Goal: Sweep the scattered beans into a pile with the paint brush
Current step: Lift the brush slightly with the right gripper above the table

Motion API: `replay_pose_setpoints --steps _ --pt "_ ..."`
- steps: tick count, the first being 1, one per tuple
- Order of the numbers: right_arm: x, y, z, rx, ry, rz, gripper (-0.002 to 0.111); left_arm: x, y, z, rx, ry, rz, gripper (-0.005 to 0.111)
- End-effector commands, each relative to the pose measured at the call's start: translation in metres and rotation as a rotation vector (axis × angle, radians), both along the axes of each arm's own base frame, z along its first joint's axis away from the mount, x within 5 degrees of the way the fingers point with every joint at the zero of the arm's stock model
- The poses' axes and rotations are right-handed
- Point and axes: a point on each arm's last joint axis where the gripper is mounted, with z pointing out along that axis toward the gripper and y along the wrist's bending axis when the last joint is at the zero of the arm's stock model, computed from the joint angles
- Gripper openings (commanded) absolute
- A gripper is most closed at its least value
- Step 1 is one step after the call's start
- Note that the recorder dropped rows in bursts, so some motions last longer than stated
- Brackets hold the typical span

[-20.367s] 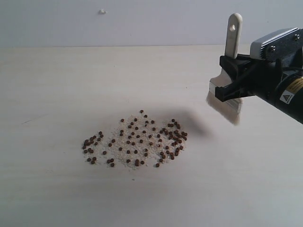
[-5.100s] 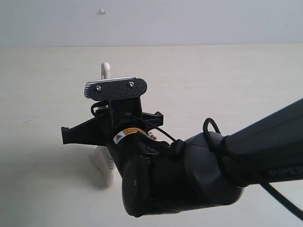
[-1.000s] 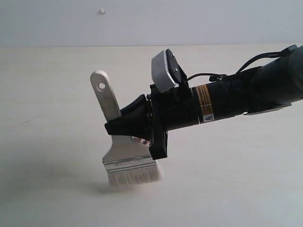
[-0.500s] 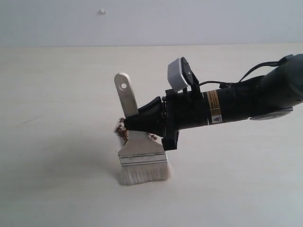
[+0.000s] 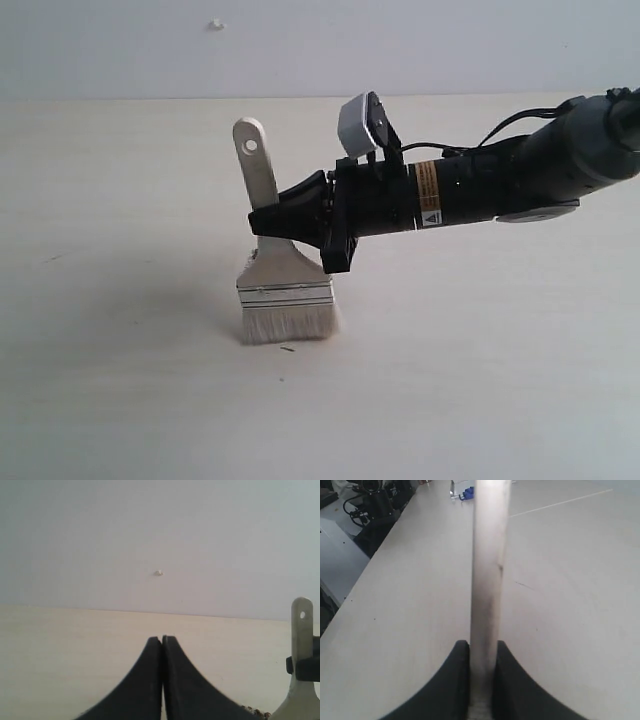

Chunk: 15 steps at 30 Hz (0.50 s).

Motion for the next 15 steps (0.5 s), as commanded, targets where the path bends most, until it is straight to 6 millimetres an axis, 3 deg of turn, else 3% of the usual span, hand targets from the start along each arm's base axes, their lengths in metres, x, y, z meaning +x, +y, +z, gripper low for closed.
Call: replay_pose_setpoints --steps 1,15 --pt "0.004 0.001 0.012 0.062 0.017 0.021 0.000 0.000 0.000 0.000 -0.003 -0.002 -0.006 0.000" --pt "-0.020 -0.005 0.088 -0.007 0.007 0.111 0.000 0.000 0.000 0.000 -0.003 -0.002 -0.006 0.000"
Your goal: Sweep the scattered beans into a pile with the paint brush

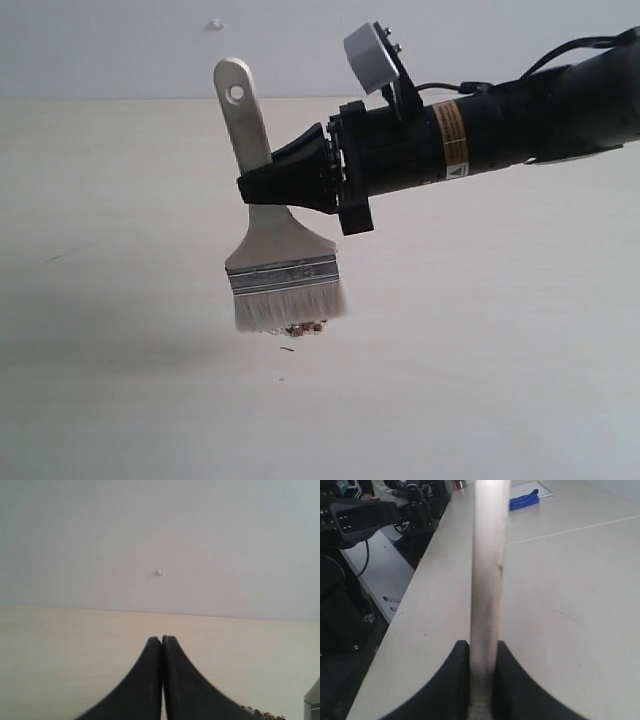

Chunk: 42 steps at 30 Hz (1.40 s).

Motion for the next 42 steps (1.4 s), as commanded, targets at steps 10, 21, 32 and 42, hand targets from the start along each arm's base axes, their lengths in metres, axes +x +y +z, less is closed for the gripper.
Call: replay_pose_setpoints --steps 10,21,32,42 --pt "-0.026 0.008 -0.001 -0.082 -0.054 0.155 0.000 0.000 0.000 0.000 -0.003 -0.002 -0.006 0.000" --pt "-0.014 0.008 -0.058 -0.099 -0.164 0.254 0.000 0.000 0.000 0.000 -0.003 -0.002 -0.006 0.000" --pt "0.021 0.001 -0.084 -0.122 -0.148 0.224 0.000 0.000 0.000 0.000 -0.003 -0.002 -0.006 0.000" --pt "0.043 0.009 -0.072 -0.108 -0.197 0.208 0.000 0.000 0.000 0.000 -0.003 -0.002 -0.006 0.000"
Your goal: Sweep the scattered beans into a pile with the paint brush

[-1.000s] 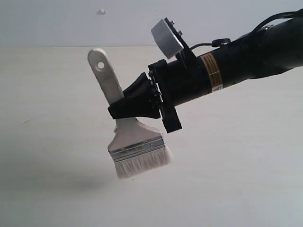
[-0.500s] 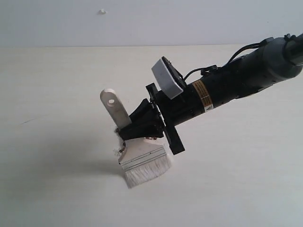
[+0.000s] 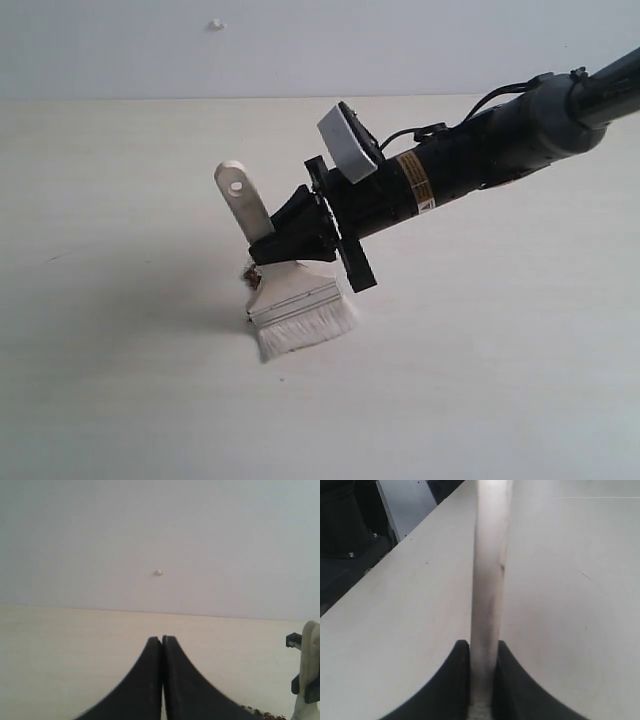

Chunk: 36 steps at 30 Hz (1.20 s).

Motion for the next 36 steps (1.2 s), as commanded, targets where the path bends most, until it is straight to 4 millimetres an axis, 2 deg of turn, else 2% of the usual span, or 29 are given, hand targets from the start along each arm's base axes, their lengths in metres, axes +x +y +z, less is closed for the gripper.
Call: replay_pose_setpoints --steps 1,5,8,10,14,17,19,21,24,26,28,31,34,36 --pt "0.011 0.000 0.003 -0.032 -0.033 -0.013 0.000 0.000 0.000 0.000 -0.003 -0.002 -0.006 0.000" --pt "0.012 0.000 0.010 -0.055 0.008 -0.020 0.000 0.000 0.000 0.000 -0.003 -0.002 -0.006 0.000" --pt "0.010 -0.001 0.026 -0.067 0.039 -0.038 0.000 0.000 0.000 0.000 -0.003 -0.002 -0.006 0.000" --pt "0.008 0.000 0.046 -0.057 0.035 -0.052 0.000 0.000 0.000 0.000 -0.003 -0.002 -0.006 0.000" --pt "-0.005 -0.005 0.115 -0.017 0.014 -0.103 0.000 0.000 0.000 0.000 -0.003 -0.002 -0.006 0.000" --pt "-0.015 -0.009 0.146 -0.007 0.075 -0.147 0.000 0.000 0.000 0.000 -0.003 -0.002 -0.006 0.000" --pt "-0.014 -0.015 0.161 -0.041 0.133 -0.340 0.000 0.000 0.000 0.000 -0.003 -0.002 -0.006 0.000" --pt "-0.013 -0.023 0.162 -0.083 0.110 -0.561 0.000 0.000 0.000 0.000 -0.003 -0.002 -0.006 0.000" --pt "-0.017 -0.031 0.160 -0.126 0.049 -0.752 0.000 0.000 0.000 -0.001 -0.003 0.000 -0.008 0.000" --pt "-0.026 -0.041 0.160 -0.150 0.032 -0.937 0.000 0.000 0.000 -0.001 -0.003 0.000 -0.008 0.000" --pt "-0.037 -0.053 0.155 -0.140 0.146 -1.060 0.000 0.000 0.000 -0.001 -0.003 0.000 -0.008 0.000" --pt "-0.045 -0.061 0.143 -0.118 0.340 -1.166 0.000 0.000 0.000 -0.001 -0.003 0.000 -0.008 0.000" --pt "-0.052 -0.062 0.128 -0.146 0.433 -1.178 0.000 0.000 0.000 -0.001 -0.003 0.000 -0.008 0.000" --pt "-0.049 -0.069 0.119 -0.165 0.469 -1.193 0.000 0.000 0.000 -0.001 -0.003 0.000 -0.008 0.000"
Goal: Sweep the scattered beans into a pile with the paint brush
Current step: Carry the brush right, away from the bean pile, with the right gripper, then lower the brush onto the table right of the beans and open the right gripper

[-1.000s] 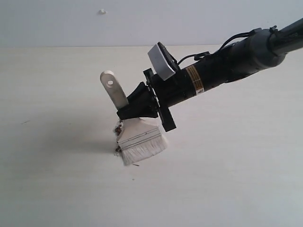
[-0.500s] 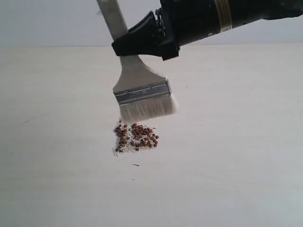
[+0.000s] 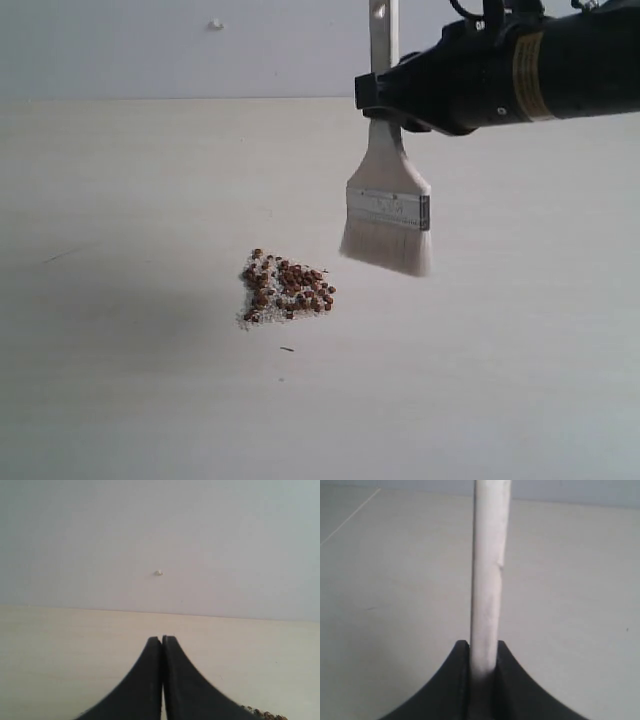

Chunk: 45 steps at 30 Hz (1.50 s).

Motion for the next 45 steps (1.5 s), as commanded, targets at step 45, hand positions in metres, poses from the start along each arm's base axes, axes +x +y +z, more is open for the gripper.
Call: replay_pose_setpoints --steps 45 --pt "0.035 -0.058 -0.146 0.274 0.681 0.110 0.000 0.000 0.000 -0.001 -0.003 0.000 -0.008 0.000"
